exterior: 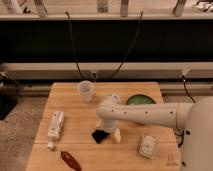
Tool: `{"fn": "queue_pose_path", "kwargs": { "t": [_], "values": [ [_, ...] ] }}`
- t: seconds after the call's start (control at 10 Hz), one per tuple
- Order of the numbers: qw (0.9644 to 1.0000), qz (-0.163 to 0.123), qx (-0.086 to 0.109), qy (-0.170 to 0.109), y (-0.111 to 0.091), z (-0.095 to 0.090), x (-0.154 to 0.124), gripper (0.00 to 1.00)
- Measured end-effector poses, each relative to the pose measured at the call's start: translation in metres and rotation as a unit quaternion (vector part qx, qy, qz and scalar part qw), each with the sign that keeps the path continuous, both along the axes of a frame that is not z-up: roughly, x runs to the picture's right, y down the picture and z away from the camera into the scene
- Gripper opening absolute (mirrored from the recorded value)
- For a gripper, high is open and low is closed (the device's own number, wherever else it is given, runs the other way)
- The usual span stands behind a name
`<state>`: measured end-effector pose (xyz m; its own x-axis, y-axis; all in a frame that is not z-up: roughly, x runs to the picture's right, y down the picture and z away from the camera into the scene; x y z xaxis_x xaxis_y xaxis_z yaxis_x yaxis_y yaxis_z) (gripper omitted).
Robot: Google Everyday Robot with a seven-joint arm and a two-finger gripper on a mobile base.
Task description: Place the eraser in the ceramic cup
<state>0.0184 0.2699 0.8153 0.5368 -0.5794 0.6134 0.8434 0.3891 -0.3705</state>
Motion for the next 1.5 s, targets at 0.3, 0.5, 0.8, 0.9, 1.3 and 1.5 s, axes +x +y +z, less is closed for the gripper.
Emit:
{"fn": "queue_pose_path", "kwargs": {
  "t": [0.3,0.5,0.8,0.9,1.3,1.5],
  "values": [
    [1.0,0.0,0.0,0.0,0.0,0.0,0.0,0.8],
    [1.0,0.0,0.0,0.0,0.0,0.0,0.0,0.8],
    [1.0,0.0,0.0,0.0,0.0,0.0,0.0,0.8],
    [1.0,0.0,0.0,0.0,0.0,0.0,0.0,0.8],
    [0.9998,0.001,0.006,-0.017,-0.023,-0.018,-0.006,0.8],
    [0.9996,0.001,0.013,-0.027,-0.041,-0.03,-0.011,0.8]
  ]
}}
